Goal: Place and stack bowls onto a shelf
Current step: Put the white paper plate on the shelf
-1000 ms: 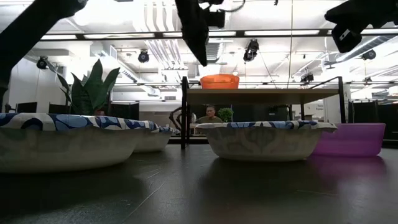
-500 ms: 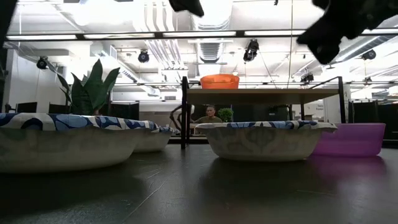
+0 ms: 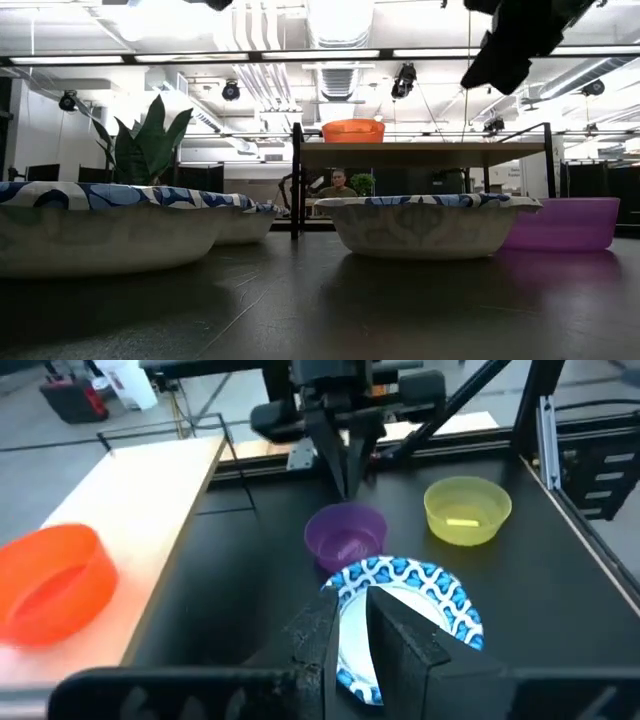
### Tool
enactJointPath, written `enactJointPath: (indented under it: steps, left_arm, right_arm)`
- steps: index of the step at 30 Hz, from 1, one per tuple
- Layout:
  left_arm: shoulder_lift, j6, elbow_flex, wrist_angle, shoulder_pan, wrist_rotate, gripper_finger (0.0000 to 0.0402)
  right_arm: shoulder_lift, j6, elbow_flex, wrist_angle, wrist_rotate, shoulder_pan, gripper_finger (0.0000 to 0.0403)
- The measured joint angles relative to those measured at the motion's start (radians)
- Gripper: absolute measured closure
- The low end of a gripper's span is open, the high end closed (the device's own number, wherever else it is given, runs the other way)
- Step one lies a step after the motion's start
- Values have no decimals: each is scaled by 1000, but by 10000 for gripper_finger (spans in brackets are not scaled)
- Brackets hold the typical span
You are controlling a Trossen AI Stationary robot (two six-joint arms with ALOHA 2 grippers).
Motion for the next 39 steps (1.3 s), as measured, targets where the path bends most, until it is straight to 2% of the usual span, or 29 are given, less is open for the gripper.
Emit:
enactJointPath:
  steps: [4, 9, 16, 26, 32, 34, 36, 39]
  left_arm:
    - [-107, 16, -146, 121, 0, -3, 364]
    - [-207, 115, -304, 247, 1, -4, 364]
    - [-318, 206, -454, 373, 2, -4, 364]
    - [-406, 205, -509, 383, 4, -20, 364]
    - [-419, 198, -511, 385, 4, -20, 364]
    - [-418, 198, -511, 381, 4, -20, 364]
    - [-417, 198, -511, 380, 4, -20, 364]
    - [-419, 198, -511, 378, 4, -20, 364]
  right_arm:
    - [78, 29, 64, -85, 0, 0, 387]
    - [184, 88, 130, -186, 0, 0, 387]
    - [318, 100, 210, -232, -7, 0, 387]
    - [440, 7, 313, -239, -28, 0, 375]
    - [488, -9, 342, -257, -34, 0, 374]
    - [502, -8, 342, -258, -1, 0, 374]
    - [511, 18, 342, -281, 94, 0, 375]
    - [521, -55, 340, -271, 66, -1, 390]
